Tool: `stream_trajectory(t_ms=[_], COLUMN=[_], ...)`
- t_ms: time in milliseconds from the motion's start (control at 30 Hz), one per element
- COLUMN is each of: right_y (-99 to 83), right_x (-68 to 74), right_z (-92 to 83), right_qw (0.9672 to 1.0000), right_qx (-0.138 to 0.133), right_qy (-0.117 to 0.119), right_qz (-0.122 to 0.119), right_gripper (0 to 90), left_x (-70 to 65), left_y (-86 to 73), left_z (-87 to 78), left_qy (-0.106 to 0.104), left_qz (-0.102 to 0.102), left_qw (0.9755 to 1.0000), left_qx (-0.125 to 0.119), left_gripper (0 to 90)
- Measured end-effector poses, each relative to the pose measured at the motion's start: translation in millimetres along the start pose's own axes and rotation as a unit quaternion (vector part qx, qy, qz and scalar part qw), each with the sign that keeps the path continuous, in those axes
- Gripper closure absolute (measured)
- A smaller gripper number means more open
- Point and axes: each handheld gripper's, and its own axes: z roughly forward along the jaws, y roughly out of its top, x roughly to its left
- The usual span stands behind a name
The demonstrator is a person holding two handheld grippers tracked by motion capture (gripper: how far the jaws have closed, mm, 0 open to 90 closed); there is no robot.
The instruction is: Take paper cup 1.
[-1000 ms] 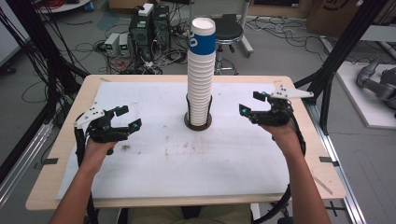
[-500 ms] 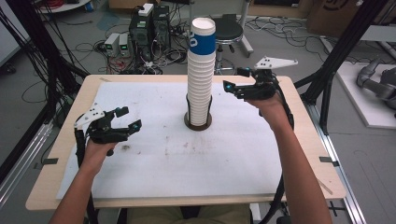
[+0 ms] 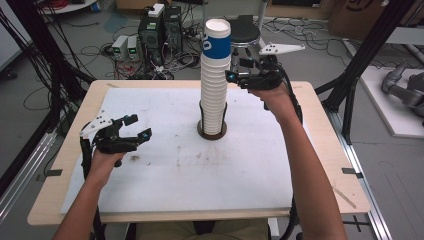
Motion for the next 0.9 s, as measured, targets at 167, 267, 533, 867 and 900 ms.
stream_trajectory(t_ms=[167, 267, 533, 867, 900], right_y=[3.4, 7.5, 7.9, 5.6, 5.9], right_x=[-1.3, -0.5, 2.2, -1.2, -1.6], right_z=[9.2, 13.5, 26.0, 34.9, 33.5], right_qw=[1.0000, 0.9999, 0.9996, 0.9992, 0.9993], right_qx=[0.007, 0.010, 0.011, 0.008, 0.005], right_qy=[-0.002, 0.001, 0.025, 0.038, 0.037], right_qz=[0.002, -0.004, -0.002, -0.003, -0.002], right_gripper=[19.4, 18.8, 18.8, 16.5, 18.4], left_x=[0.1, 0.7, 1.7, 0.5, 0.6], left_y=[-0.1, -0.3, -0.7, 1.6, 3.6], left_z=[-0.1, -0.1, -0.8, 0.2, 0.4], left_qy=[-0.001, -0.001, 0.000, -0.002, 0.000], left_qz=[-0.001, 0.001, -0.003, -0.003, 0.000], left_qw=[1.0000, 1.0000, 1.0000, 1.0000, 1.0000], left_qx=[0.000, 0.001, 0.000, -0.005, -0.005], left_gripper=[15.6, 15.6, 15.6, 15.6, 15.6])
